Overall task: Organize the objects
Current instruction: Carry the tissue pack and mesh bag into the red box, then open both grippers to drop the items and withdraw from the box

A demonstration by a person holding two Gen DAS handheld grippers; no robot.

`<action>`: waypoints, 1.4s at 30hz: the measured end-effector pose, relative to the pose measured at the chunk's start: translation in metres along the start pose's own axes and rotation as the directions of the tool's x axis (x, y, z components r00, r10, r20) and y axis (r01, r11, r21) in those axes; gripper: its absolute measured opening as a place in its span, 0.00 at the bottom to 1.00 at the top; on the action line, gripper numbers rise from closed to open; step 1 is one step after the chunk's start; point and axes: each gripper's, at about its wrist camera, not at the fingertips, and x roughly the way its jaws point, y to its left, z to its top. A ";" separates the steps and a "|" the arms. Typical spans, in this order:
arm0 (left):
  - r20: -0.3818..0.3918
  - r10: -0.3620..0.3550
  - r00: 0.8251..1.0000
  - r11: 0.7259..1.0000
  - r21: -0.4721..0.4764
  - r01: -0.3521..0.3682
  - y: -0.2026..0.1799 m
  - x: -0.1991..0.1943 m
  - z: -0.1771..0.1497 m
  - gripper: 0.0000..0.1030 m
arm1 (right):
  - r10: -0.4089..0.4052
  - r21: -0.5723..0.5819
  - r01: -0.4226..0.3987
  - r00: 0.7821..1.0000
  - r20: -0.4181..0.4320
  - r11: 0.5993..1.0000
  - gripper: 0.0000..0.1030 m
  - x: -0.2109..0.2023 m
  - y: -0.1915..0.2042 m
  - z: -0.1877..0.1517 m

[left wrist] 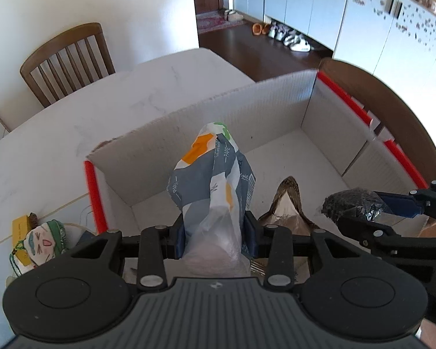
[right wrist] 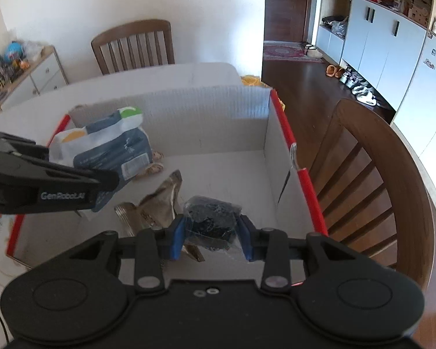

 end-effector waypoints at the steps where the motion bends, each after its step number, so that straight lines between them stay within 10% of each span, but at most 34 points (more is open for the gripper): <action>1: -0.009 0.002 1.000 1.000 0.001 -0.002 -0.001 0.003 0.000 0.37 | 0.001 -0.008 -0.001 1.000 -0.005 1.000 0.36 0.003 0.001 -0.001; 18: -0.089 0.004 0.996 1.000 0.011 -0.003 -0.002 0.029 -0.002 0.48 | 0.021 -0.043 -0.023 0.998 -0.058 0.999 0.46 0.022 0.000 -0.001; 22: -0.072 -0.013 0.997 1.000 -0.003 0.013 0.002 0.023 -0.002 0.61 | 0.026 -0.041 -0.028 0.998 -0.054 0.999 0.48 0.019 0.000 -0.001; 42: 0.023 -0.104 0.994 0.994 -0.035 0.105 0.026 -0.035 -0.005 0.61 | 0.091 -0.011 -0.091 0.996 0.006 0.996 0.61 -0.030 0.002 0.011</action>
